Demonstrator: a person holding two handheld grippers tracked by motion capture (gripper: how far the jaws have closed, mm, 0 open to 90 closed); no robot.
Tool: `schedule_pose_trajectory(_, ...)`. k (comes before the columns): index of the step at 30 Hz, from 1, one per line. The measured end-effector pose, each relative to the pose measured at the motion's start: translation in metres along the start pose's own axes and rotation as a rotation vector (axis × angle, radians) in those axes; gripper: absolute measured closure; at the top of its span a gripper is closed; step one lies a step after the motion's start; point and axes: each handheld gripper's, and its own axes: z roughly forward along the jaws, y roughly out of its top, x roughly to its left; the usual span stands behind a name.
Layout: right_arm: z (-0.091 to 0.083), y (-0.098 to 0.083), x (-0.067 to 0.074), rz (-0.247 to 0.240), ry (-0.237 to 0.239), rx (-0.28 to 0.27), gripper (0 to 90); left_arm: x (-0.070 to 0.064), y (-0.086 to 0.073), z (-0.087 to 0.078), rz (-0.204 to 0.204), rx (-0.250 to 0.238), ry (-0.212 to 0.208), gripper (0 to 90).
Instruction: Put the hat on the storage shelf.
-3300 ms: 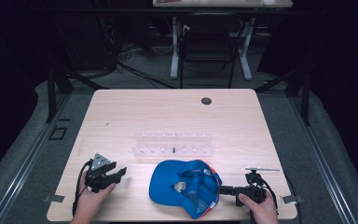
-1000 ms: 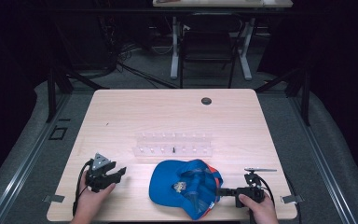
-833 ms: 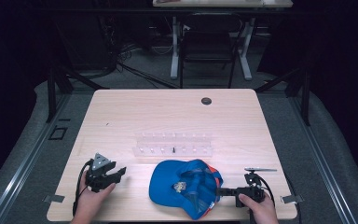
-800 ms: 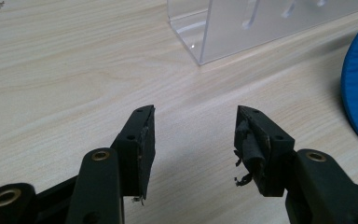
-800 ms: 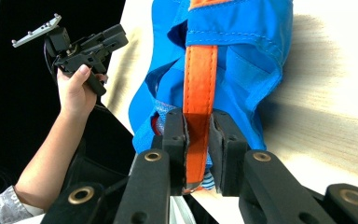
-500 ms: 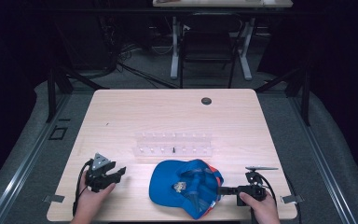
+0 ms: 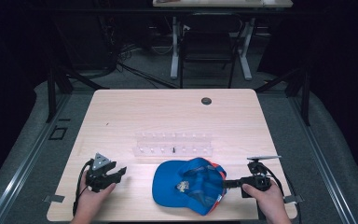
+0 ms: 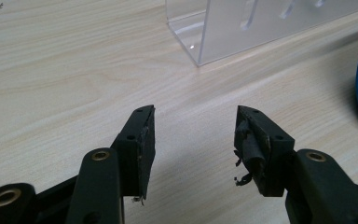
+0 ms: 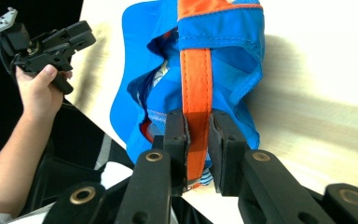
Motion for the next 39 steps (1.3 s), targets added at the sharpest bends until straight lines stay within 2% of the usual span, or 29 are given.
schedule_pose_trajectory(5,-0.008,0.013,0.007,-0.034,-0.05,0.03,78.2,-0.001,0.0,0.0,-0.001,-0.003,-0.001,48.4)
schedule_pose_trajectory(15,-0.024,0.027,0.022,-0.062,-0.125,0.026,78.2,-0.002,0.0,0.001,0.007,0.001,-0.004,48.4)
schedule_pose_trajectory(29,-0.041,0.04,0.038,-0.091,-0.176,0.044,78.2,-0.003,0.0,0.001,0.01,0.002,-0.006,48.6)
schedule_pose_trajectory(39,-0.053,0.046,0.05,-0.098,-0.171,0.038,78.2,-0.003,0.0,0.001,0.014,0.004,-0.005,48.6)
